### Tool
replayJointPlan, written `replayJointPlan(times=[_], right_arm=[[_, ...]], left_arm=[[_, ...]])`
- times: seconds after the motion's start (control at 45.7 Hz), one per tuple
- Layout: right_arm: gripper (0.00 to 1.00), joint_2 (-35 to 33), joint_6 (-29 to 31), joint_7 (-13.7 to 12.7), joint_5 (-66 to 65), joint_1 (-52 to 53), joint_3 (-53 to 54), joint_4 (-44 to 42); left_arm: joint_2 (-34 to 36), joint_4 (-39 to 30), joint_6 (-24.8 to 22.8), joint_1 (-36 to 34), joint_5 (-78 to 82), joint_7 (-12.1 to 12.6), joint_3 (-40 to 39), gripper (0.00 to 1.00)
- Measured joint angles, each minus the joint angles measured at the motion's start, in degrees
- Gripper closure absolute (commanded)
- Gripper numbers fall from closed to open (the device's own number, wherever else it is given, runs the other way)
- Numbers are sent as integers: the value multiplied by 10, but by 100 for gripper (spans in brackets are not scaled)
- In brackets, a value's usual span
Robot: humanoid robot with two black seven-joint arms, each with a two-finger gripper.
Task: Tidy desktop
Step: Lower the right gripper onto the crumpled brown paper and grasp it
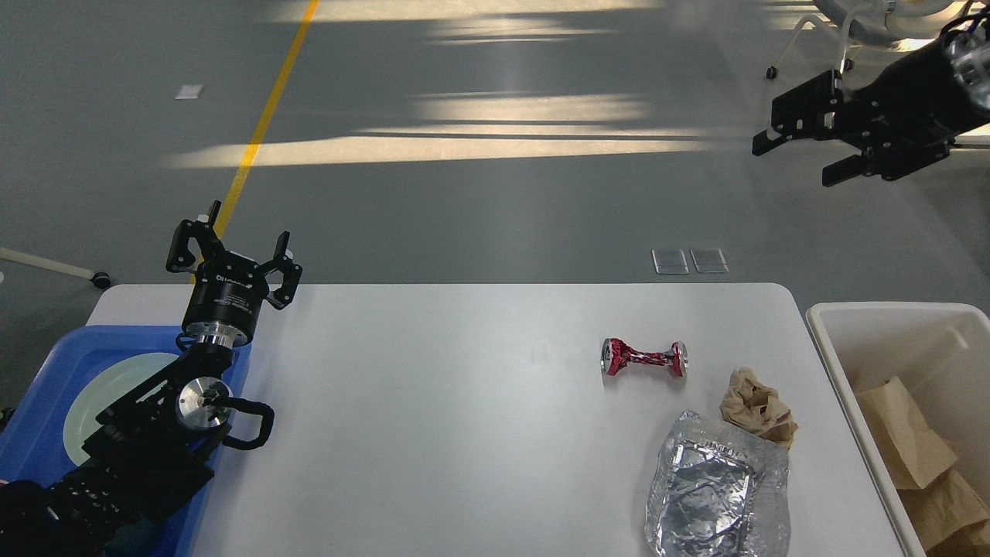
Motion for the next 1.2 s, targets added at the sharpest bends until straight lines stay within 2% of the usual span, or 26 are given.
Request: replayJointPlan(times=[0.241, 0.481, 0.612, 0.765, 0.853, 1.203], right_arm=[[1, 6, 1, 0, 25, 110, 24, 61], [1, 42, 1, -1, 33, 122, 32, 80], [1, 49, 1, -7, 28, 69, 28, 79], [1, 54, 1, -30, 13, -30, 27, 73], [1, 58, -4, -35, -1, -84, 26, 70], [1, 83, -152, -45, -138, -270, 10, 48]], left_arm=[[0, 0, 0, 0, 0, 0, 0, 4], [0, 0, 0, 0, 0, 0, 0, 4], [0, 0, 0, 0, 0, 0, 0, 4], [0, 0, 0, 0, 0, 0, 0, 4], [0, 0, 0, 0, 0, 0, 0, 4], [0, 0, 0, 0, 0, 0, 0, 4]])
